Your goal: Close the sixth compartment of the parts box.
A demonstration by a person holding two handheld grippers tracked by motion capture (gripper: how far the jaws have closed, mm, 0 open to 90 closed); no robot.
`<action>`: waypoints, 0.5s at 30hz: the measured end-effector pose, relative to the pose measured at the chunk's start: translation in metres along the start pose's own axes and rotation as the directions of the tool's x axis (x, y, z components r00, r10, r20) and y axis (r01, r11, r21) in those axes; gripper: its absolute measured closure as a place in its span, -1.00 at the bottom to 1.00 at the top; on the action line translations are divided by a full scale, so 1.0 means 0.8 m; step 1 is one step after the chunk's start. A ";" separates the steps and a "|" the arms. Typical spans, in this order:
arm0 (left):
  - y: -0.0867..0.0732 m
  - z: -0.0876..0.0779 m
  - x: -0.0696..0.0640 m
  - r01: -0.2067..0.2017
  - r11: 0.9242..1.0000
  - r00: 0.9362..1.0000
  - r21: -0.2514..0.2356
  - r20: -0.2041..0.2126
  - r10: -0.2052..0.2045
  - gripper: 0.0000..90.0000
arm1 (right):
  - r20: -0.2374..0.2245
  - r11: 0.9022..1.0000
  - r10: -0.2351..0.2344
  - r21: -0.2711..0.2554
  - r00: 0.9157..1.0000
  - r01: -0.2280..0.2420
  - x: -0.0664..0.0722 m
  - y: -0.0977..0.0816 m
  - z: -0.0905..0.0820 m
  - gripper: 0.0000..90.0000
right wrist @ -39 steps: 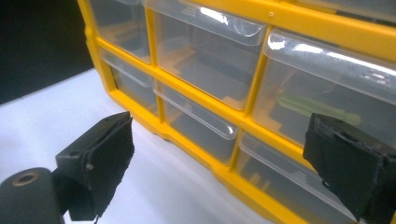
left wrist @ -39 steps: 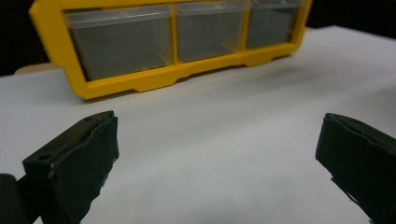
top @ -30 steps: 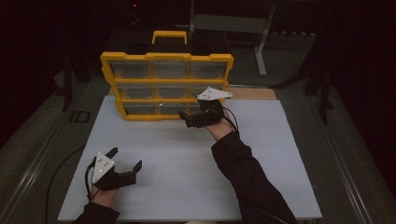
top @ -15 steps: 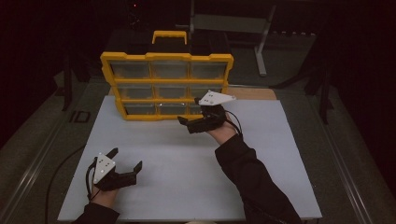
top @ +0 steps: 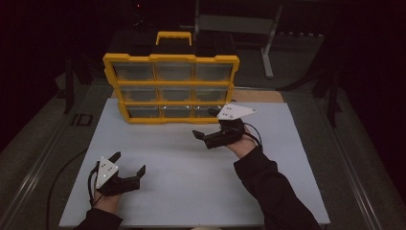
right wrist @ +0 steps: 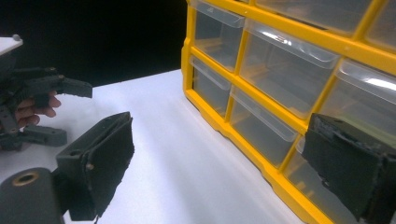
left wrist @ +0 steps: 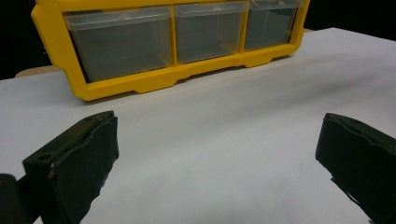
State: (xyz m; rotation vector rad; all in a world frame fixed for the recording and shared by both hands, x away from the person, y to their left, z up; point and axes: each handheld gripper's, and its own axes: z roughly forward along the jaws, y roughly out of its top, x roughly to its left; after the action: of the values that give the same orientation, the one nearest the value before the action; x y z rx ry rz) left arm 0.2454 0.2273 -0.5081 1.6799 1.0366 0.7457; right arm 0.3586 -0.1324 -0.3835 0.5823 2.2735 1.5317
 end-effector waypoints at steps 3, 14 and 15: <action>0.000 0.000 0.000 -0.008 1.000 1.000 0.002 0.001 0.008 -0.99 | 0.003 1.000 -0.004 -0.010 1.000 0.004 0.000 -0.008 -0.013 -0.81; 0.001 -0.001 -0.001 -0.006 1.000 1.000 -0.006 0.000 0.006 -0.99 | -0.013 1.000 -0.011 -0.012 1.000 0.011 0.005 -0.043 -0.059 -0.81; 0.001 -0.001 -0.002 -0.005 1.000 1.000 -0.008 0.001 0.005 -0.99 | -0.013 1.000 -0.011 -0.012 1.000 0.011 0.005 -0.043 -0.059 -0.81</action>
State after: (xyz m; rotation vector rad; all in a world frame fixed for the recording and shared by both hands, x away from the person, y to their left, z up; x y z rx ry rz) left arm 0.2445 0.2263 -0.5072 1.6764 1.0277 0.7507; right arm 0.3270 -0.1795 -0.3982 0.5574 2.2713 1.5475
